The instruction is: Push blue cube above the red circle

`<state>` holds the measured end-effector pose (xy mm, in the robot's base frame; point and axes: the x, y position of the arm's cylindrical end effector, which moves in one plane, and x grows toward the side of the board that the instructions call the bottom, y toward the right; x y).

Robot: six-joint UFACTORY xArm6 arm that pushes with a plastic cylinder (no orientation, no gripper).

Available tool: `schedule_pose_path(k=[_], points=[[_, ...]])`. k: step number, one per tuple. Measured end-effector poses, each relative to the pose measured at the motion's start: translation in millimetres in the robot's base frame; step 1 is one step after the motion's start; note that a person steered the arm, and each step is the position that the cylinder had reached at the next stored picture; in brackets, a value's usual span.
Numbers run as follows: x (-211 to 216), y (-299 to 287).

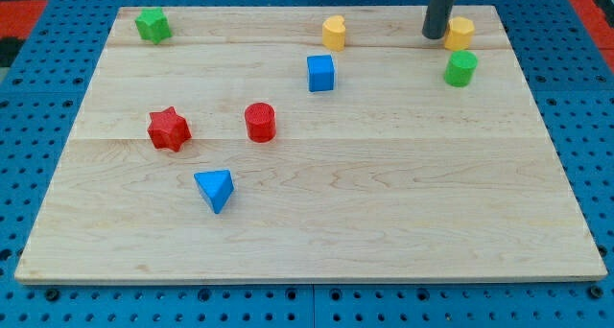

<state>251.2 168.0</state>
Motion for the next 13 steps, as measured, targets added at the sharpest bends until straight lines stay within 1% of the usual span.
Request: schedule_pose_path(k=[1, 4, 6, 7, 9, 11, 12, 13], points=[[0.0, -31.4], [5.7, -65.1], [51.3, -98.6], [60.2, -106.9], [60.3, -112.0], [93.2, -189.8], [104.1, -200.6], [114.7, -189.2]])
